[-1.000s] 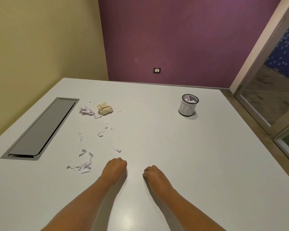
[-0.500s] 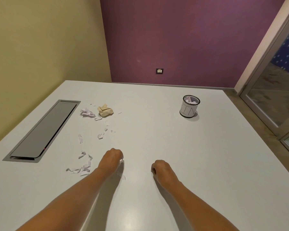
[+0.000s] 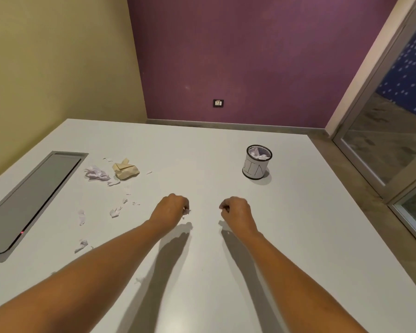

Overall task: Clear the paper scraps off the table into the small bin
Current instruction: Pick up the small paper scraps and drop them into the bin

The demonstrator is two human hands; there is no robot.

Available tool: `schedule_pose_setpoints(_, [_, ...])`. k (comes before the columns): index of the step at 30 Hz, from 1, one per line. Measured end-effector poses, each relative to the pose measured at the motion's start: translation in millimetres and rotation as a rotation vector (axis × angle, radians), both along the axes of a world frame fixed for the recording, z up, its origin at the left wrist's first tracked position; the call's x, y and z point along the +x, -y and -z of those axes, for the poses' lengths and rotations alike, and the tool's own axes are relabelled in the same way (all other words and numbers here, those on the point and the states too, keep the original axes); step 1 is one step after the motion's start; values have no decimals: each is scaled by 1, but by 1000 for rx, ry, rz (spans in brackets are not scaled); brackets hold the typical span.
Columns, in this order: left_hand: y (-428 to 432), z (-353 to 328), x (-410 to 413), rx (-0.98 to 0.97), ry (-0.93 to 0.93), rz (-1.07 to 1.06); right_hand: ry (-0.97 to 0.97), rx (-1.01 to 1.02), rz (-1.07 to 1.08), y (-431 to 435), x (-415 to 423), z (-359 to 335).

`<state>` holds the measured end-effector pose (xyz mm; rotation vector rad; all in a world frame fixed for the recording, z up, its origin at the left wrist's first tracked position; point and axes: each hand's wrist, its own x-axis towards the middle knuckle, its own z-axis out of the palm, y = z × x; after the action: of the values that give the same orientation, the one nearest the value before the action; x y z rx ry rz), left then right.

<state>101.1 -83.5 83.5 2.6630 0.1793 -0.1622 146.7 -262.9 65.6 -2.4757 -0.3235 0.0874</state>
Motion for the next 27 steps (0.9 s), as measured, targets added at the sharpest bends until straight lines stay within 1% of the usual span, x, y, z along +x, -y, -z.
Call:
schedule_pose_setpoints(4, [25, -14, 47, -157, 33, -75, 65, 63, 81, 15, 46, -23])
schedule_pose_setpoints(8, [46, -25, 97, -371, 79, -200, 115, 128, 168, 34, 90, -38])
schedule_pose_setpoints(10, [58, -30, 119, -432, 94, -215, 134, 153, 223, 44, 110, -41])
schedule_pose_setpoints(12, [69, -33, 140, -494, 88, -236, 141, 162, 271, 55, 130, -40])
schedule_pose_setpoints(16, [88, -32, 181, -652, 26, -345, 142, 174, 369, 69, 166, -35])
schedule_pose_setpoints(20, [110, -34, 218, -737, -11, -430, 111, 143, 376, 73, 192, -31])
schedule_pose_setpoints(23, [122, -38, 237, -803, -8, -396, 108, 124, 339, 71, 207, -27])
schedule_pose_setpoints(27, [129, -35, 258, -768, 20, -374, 126, 115, 310, 69, 221, -25])
